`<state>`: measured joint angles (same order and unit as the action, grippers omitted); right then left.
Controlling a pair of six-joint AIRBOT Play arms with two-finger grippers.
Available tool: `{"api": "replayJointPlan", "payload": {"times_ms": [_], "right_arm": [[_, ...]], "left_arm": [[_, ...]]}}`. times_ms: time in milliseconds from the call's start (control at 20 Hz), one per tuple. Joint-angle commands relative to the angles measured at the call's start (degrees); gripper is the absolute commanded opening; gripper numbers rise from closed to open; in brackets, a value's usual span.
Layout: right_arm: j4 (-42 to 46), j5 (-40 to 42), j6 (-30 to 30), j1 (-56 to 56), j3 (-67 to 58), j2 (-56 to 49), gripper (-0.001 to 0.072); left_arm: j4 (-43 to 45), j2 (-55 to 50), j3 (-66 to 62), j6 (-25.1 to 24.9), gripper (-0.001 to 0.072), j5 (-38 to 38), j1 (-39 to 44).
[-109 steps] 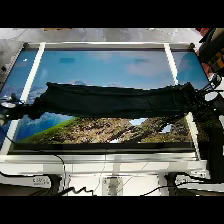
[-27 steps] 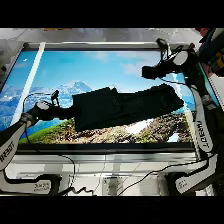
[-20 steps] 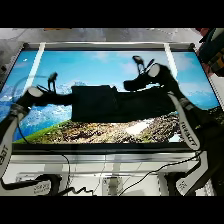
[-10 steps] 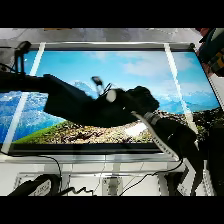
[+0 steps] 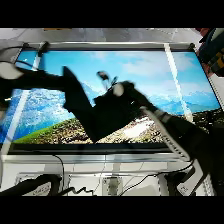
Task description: Fold the clothes and pants, and hang the long-sleeved shirts on hangers.
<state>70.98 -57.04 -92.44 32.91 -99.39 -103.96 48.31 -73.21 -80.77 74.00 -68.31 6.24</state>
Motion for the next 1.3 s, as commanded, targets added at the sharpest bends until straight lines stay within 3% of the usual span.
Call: {"api": "replayJointPlan", "payload": {"times_ms": [0,200,250,300,350,550,650,700,750,800,850,1050,1100,1250], "right_arm": [[4.5,-7.8,0.4,-12.7,0.0,5.3,0.0042],[4.5,-12.0,2.6,-26.8,-0.1,9.0,0.0041],[4.3,-12.8,3.5,-29.4,0.0,9.1,0.0042],[4.4,-13.1,5.4,-31.8,0.0,8.9,0.0042],[4.2,-12.9,7.8,-33.7,0.0,8.8,0.0042],[-2.5,-9.6,21.5,-39.1,0.3,5.6,0.0041],[-17.2,-14.7,35.1,-41.0,0.3,2.8,0.0041],[-24.5,-18.1,38.6,-41.4,0.4,1.2,0.0042],[-29.1,-19.5,39.6,-41.0,0.5,-0.1,0.0182],[-30.4,-19.5,39.4,-40.2,0.5,-1.0,0.0501],[-29.9,-19.3,39.1,-38.8,0.5,-1.7,0.0604],[-25.5,-16.9,38.9,-31.6,0.5,-3.4,0.0637],[-22.8,-16.0,38.9,-29.5,0.5,-3.5,0.0686],[-11.2,-10.5,34.2,-24.4,0.5,-3.5,0.0690]], "left_arm": [[-3.7,-8.6,-0.1,0.2,0.0027,13.9,13.5],[-8.5,-19.6,-0.1,0.2,0.0036,41.7,27.2],[-8.6,-21.4,-0.1,0.2,0.0203,46.5,28.9],[-8.5,-22.5,-0.1,0.2,0.0674,49.7,30.1],[-8.4,-22.9,-0.1,0.1,0.0708,50.8,30.5],[-7.9,-21.8,-0.1,0.1,0.0707,50.5,28.5],[-7.9,-20.7,-0.1,0.1,0.0705,49.6,26.6],[-7.8,-20.3,-0.1,0.1,0.0705,49.4,25.8],[-7.8,-20.0,-0.1,0.1,0.0704,49.0,25.0],[-7.8,-19.8,-0.1,0.1,0.0704,48.4,24.3],[-7.9,-19.8,-0.1,0.1,0.0703,47.3,23.6],[-6.4,-19.8,-0.1,0.1,0.0703,43.2,22.1],[-4.0,-19.8,-0.1,0.1,0.0703,43.2,22.1],[-2.3,-19.8,-0.1,0.2,0.0703,43.1,22.1]]}}
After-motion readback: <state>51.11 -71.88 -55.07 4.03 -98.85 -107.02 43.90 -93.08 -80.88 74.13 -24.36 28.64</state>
